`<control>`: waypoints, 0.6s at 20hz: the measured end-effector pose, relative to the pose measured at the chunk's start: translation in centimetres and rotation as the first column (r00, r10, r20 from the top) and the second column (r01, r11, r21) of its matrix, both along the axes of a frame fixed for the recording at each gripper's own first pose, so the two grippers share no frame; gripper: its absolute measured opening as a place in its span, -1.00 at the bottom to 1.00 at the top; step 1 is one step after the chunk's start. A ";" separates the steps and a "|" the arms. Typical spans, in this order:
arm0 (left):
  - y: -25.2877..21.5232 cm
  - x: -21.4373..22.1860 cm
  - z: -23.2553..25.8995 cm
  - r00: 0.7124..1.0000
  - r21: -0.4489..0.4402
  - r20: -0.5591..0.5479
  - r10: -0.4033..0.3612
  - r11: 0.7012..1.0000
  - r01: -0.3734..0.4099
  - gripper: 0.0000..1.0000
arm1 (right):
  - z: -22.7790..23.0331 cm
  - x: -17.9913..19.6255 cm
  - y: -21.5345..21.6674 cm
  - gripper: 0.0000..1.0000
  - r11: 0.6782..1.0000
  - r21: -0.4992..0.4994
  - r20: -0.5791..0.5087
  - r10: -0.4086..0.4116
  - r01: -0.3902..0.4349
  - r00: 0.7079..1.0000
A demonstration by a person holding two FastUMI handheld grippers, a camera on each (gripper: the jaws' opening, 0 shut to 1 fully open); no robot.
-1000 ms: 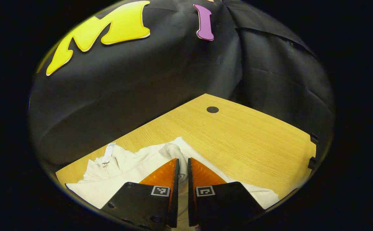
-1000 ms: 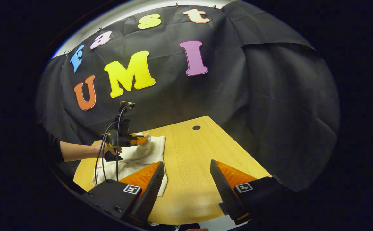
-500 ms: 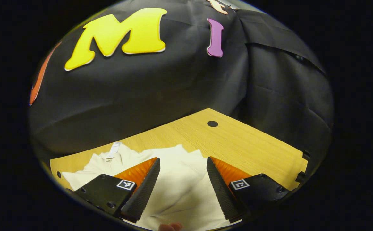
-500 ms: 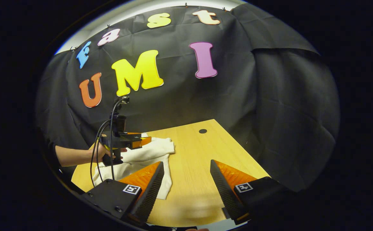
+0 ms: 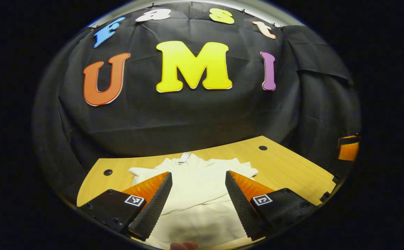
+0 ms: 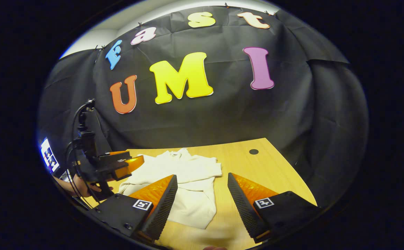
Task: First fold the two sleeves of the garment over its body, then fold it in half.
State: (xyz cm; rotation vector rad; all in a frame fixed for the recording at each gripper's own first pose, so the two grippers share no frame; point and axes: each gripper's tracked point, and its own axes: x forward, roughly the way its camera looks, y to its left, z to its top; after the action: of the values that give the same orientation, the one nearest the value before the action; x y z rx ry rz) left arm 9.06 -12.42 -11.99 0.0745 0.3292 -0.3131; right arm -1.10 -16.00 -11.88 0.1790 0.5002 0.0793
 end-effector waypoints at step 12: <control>11.5 -7.1 -4.8 0.967 -0.066 -0.183 0.179 0.979 -0.194 0.94 | -4.2 1.1 4.4 0.80 0.988 -0.053 -0.090 0.139 -0.144 0.986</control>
State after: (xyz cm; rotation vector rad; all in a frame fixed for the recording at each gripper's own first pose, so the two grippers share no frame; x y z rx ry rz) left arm 1.93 -0.95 -16.79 -0.0673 0.4945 -0.1460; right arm 0.05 -11.58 -16.03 0.0889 0.6006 0.1964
